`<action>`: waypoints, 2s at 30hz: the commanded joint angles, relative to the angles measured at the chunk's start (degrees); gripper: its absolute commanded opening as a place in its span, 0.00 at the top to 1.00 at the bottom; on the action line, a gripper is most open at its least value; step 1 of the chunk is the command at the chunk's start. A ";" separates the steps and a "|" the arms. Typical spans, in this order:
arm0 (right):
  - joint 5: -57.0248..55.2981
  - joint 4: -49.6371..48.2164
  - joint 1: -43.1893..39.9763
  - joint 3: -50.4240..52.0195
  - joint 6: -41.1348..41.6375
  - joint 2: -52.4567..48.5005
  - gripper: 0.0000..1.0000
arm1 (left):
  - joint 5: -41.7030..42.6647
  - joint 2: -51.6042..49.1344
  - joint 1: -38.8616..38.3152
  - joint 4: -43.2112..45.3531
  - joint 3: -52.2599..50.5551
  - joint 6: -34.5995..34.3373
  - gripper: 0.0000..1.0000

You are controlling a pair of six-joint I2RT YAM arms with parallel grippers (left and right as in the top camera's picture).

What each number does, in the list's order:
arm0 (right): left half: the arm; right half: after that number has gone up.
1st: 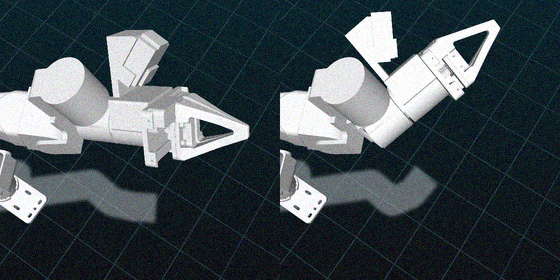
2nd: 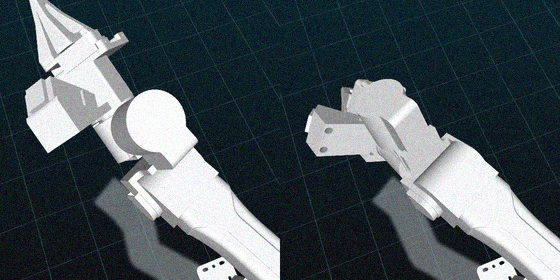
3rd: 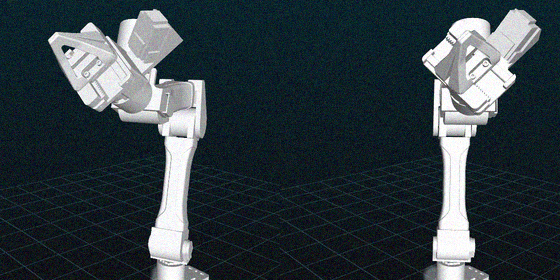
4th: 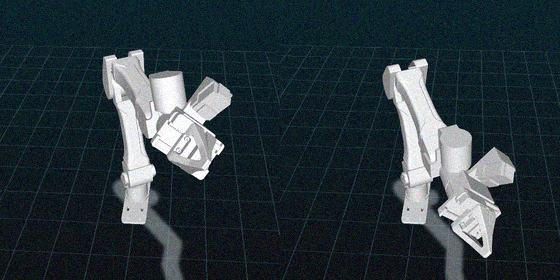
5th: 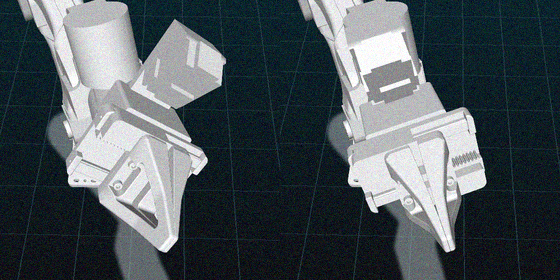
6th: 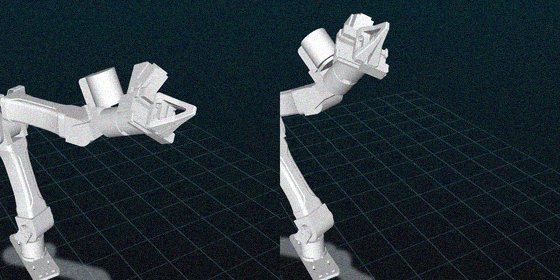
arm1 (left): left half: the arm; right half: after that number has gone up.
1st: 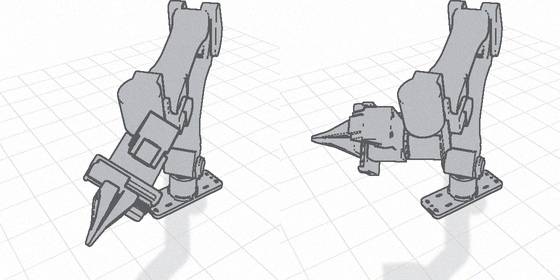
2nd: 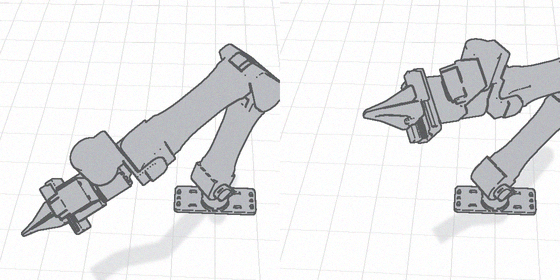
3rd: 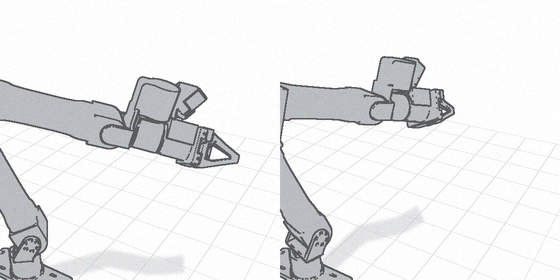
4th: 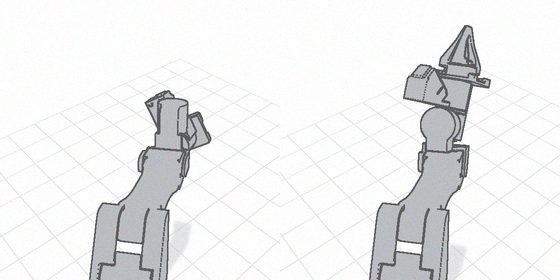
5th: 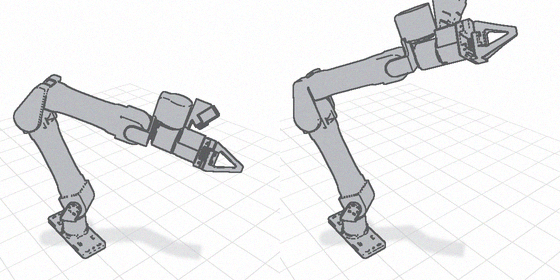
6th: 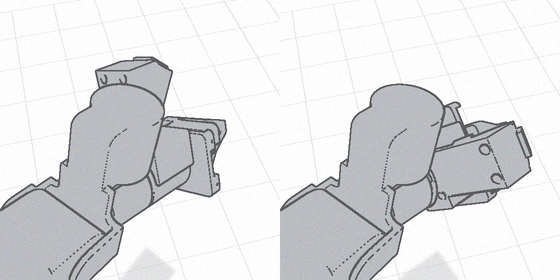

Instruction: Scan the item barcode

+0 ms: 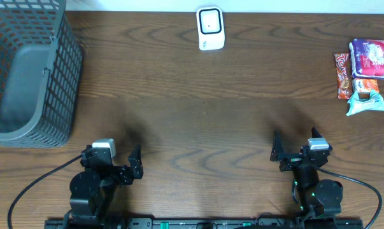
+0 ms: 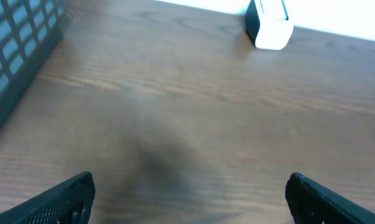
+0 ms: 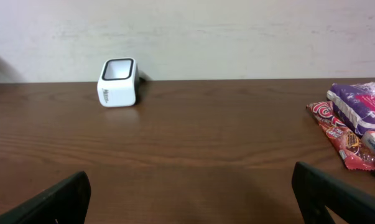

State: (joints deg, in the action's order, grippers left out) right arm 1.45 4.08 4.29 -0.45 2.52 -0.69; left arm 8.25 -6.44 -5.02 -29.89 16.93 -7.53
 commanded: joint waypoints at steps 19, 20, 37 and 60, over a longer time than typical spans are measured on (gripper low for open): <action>-0.48 0.24 -0.13 0.13 -0.46 0.37 0.01 | 0.11 3.41 0.83 9.73 -4.72 -0.26 0.02; -0.48 0.24 -0.13 0.13 -0.46 0.37 0.01 | 0.11 3.41 1.09 9.73 -4.72 -0.26 0.02; -0.48 0.24 -0.13 0.13 -0.46 0.37 0.01 | 0.39 6.36 2.75 18.43 -8.70 -0.74 0.02; -0.48 0.24 -0.13 0.13 -0.46 0.37 0.01 | 0.07 6.36 4.22 40.15 -16.70 -0.68 0.02</action>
State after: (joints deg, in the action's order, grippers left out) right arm 1.45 4.10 4.29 -0.45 2.52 -0.69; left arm 8.47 -0.58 -1.17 9.23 0.43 -7.73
